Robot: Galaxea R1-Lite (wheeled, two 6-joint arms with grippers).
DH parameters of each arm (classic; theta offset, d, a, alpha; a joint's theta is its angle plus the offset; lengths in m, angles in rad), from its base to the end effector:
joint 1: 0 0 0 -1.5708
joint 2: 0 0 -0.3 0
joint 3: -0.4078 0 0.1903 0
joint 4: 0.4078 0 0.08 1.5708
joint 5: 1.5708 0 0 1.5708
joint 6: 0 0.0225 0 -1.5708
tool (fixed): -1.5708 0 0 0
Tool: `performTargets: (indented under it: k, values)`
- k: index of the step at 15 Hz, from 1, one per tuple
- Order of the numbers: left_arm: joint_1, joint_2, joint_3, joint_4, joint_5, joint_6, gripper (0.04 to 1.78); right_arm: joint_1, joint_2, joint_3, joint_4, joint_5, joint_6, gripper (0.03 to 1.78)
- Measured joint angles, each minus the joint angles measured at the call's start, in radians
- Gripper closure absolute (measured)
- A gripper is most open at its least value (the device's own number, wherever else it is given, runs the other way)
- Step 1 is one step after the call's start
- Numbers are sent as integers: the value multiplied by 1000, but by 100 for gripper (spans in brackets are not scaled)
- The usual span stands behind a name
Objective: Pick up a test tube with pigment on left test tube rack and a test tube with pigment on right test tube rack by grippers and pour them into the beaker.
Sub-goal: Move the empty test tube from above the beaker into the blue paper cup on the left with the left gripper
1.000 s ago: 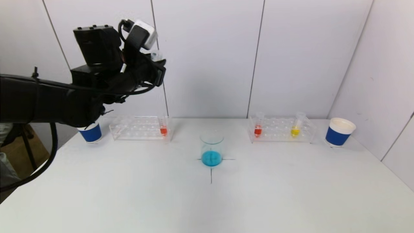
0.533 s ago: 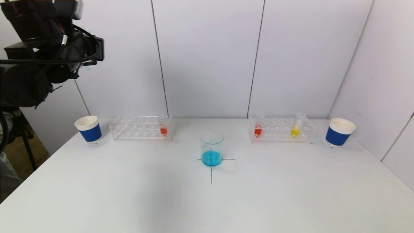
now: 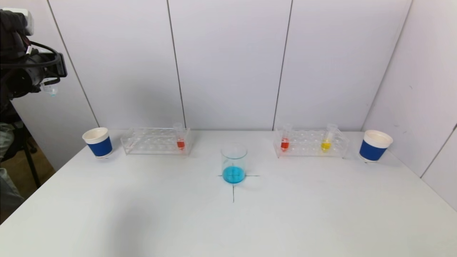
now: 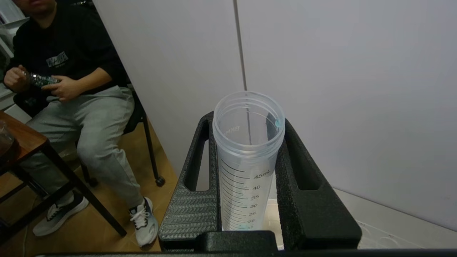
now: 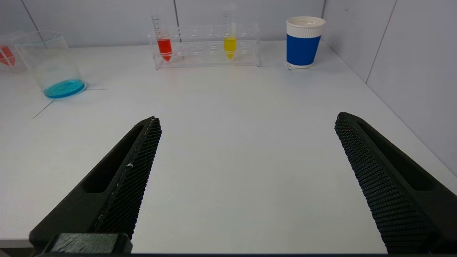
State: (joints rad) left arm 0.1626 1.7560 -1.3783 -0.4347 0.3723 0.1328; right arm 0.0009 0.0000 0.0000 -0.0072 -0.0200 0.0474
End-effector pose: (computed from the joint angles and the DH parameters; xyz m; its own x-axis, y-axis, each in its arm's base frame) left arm 0.3404 0.0641 0.3063 0.8588 0.5095 0.0531 -0.5121 0.8516 0.1117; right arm -0.0228 -0.0005 0.0762 0.9998 -0.0191 0.0072 0.0187 0.9987 0.0475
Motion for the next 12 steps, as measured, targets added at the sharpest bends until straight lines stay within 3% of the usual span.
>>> performTargets:
  k: [6, 12]
  values:
    - [76, 126, -19, -35, -44, -46, 137, 0, 0, 0, 0, 0, 0, 4]
    - [91, 287, -63, -140, -90, -70, 137, 0, 0, 0, 0, 0, 0, 4]
